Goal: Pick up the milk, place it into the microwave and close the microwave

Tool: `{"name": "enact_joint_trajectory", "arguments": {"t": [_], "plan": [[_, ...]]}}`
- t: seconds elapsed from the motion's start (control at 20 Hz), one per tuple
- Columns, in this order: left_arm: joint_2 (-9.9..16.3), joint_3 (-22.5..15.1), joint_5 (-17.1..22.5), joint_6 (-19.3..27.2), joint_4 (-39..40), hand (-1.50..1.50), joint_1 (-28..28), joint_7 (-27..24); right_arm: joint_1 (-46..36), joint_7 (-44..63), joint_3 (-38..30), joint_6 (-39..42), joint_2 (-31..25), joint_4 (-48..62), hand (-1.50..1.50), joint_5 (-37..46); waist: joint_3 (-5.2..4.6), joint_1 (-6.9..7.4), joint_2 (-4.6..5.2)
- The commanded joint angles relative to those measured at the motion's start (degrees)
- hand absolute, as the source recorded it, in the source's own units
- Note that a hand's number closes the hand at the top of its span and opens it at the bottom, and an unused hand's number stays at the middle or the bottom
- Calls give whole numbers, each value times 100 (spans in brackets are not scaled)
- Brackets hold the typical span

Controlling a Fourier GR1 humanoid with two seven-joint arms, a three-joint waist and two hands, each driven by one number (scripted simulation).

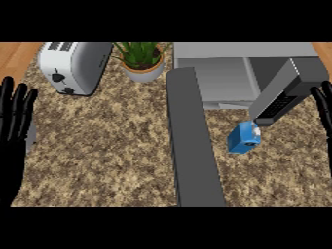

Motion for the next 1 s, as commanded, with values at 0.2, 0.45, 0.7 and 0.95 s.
{"name": "enact_joint_trajectory", "arguments": {"t": [0.2, 0.45, 0.7, 0.95], "plan": [[-204, -217, -87, -1, 167, -150, 255, -161, 39, 1117, 422, -1099, 578, -803, -150, 1230, -1, 101, 119], [-499, -409, 1172, 447, 505, -150, 739, -310, 778, 1231, 703, -918, 770, -520, -150, 1039, -1, 87, 119], [-505, -1047, 896, 608, -218, -150, 1702, -443, 1286, 1117, 1051, -1086, 874, -762, -150, 1116, 5, 110, 115], [-505, -875, 1176, 263, 446, -150, 1979, -1320, 977, 992, 1365, -1654, 922, -60, -150, 1491, 4, 119, 123]]}}
